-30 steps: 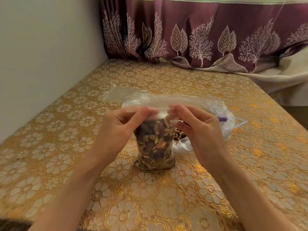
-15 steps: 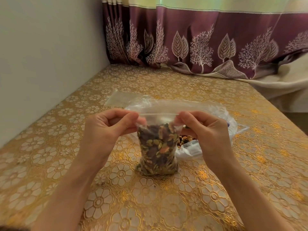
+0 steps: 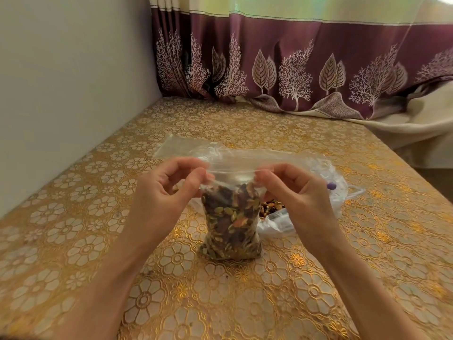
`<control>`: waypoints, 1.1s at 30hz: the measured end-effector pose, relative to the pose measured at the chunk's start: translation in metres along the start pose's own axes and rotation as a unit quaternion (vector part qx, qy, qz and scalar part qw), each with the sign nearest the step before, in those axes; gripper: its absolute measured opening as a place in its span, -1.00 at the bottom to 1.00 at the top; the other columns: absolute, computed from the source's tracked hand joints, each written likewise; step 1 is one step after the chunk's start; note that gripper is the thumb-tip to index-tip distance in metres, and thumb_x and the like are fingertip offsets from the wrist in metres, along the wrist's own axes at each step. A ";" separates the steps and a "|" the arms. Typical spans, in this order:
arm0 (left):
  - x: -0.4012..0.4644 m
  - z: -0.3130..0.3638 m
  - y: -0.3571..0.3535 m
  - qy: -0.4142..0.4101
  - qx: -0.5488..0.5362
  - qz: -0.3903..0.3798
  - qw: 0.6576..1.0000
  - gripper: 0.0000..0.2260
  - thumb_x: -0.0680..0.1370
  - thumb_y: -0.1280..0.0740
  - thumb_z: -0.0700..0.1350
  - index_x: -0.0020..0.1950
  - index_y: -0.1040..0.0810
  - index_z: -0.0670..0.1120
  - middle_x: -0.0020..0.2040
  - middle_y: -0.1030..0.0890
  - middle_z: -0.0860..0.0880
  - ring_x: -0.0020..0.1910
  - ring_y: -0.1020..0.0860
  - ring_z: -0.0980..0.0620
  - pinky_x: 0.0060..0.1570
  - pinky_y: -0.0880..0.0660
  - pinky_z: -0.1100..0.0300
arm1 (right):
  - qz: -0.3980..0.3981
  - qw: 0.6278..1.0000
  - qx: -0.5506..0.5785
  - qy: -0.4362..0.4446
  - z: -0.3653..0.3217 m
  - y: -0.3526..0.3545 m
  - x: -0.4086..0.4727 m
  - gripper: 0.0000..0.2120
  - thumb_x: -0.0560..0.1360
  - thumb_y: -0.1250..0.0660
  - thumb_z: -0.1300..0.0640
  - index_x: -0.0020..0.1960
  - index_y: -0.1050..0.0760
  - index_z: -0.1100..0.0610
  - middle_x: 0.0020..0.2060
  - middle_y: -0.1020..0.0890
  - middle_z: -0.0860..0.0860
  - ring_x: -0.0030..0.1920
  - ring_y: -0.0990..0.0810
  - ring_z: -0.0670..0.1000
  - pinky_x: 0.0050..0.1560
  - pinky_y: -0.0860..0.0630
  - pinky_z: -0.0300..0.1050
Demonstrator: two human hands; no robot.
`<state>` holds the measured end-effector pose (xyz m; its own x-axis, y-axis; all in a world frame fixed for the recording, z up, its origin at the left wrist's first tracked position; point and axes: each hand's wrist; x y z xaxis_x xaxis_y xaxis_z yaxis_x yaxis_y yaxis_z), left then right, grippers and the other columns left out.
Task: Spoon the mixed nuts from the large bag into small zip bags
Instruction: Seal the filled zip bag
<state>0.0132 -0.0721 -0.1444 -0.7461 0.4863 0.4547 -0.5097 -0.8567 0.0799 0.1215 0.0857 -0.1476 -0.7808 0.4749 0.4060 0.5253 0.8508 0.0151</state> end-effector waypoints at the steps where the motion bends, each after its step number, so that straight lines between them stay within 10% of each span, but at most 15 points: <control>1: 0.000 0.000 0.000 -0.003 0.006 0.000 1.000 -0.85 0.39 -0.34 -0.01 -0.11 -0.61 -0.02 -0.21 -0.68 0.02 -0.20 -0.65 0.09 -0.21 -0.57 0.31 | -0.001 1.000 0.000 0.000 0.000 0.000 0.000 -0.82 0.34 -0.36 0.03 -0.13 -0.60 0.10 -0.30 -0.66 -0.06 -0.29 -0.61 -0.12 -0.24 -0.53 -0.33; 33: 0.000 0.004 -0.008 -0.042 0.051 -0.025 0.998 -0.92 0.40 -0.33 -0.01 -0.22 -0.58 0.02 -0.32 -0.61 0.14 -0.36 -0.55 0.22 -0.39 -0.50 0.37 | -0.042 0.997 -0.040 0.041 -0.006 -0.007 0.001 -0.81 0.50 -0.30 0.34 -0.18 -0.56 0.08 -0.30 -0.58 -0.07 -0.27 -0.52 -0.08 -0.27 -0.45 -0.27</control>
<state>0.0189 -0.0655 -0.1413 -0.6809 0.5157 0.5200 -0.4954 -0.8473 0.1917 0.1184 0.0789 -0.1418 -0.7952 0.3792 0.4731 0.4866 0.8647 0.1248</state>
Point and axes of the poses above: each hand's wrist, its own x-axis towards the middle knuckle, its own y-axis out of the back of the hand, z = x × y
